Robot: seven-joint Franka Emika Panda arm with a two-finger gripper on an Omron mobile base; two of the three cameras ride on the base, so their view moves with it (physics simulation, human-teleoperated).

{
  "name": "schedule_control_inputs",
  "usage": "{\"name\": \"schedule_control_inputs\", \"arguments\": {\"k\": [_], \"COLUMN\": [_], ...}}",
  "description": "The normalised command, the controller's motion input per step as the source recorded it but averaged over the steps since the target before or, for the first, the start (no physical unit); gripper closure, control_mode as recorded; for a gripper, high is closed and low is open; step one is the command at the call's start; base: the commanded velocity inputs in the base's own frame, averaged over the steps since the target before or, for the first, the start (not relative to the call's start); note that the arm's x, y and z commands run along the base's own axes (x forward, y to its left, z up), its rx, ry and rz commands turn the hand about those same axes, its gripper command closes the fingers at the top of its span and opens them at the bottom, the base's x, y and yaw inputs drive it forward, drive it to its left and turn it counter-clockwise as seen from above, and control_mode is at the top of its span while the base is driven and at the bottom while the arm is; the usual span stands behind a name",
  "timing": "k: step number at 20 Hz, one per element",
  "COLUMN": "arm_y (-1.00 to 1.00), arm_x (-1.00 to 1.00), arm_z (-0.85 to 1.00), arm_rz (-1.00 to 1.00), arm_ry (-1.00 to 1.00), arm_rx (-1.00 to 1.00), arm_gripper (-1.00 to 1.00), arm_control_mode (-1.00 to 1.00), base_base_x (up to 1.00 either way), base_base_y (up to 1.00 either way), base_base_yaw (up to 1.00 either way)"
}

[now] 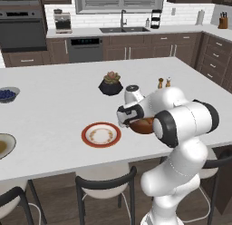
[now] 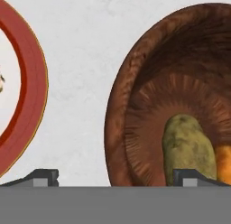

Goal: Pick the chicken drumstick and potato from their plates and place them in the bowl. Then put the bowl in the fridge.

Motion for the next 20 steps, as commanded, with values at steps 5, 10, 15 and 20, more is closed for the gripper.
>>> {"name": "schedule_control_inputs", "arguments": {"k": [5, 10, 15, 20], "arm_y": [-0.05, -0.01, 0.00, 0.00], "arm_x": [0.11, 0.11, 0.00, 0.00], "arm_z": [-0.10, -0.22, -0.24, -0.12], "arm_rz": [-0.01, 0.00, 0.00, 0.00], "arm_ry": [0.02, 0.03, 0.05, 0.03], "arm_rx": [0.00, 0.00, 0.00, 0.00], "arm_gripper": [-1.00, -1.00, -1.00, 1.00], "arm_control_mode": [-1.00, -1.00, -1.00, -1.00], "base_base_x": [0.00, 0.00, 0.00, 0.00], "base_base_y": [0.00, 0.00, 0.00, 0.00], "base_base_yaw": [0.00, 0.00, 0.00, 0.00]}}
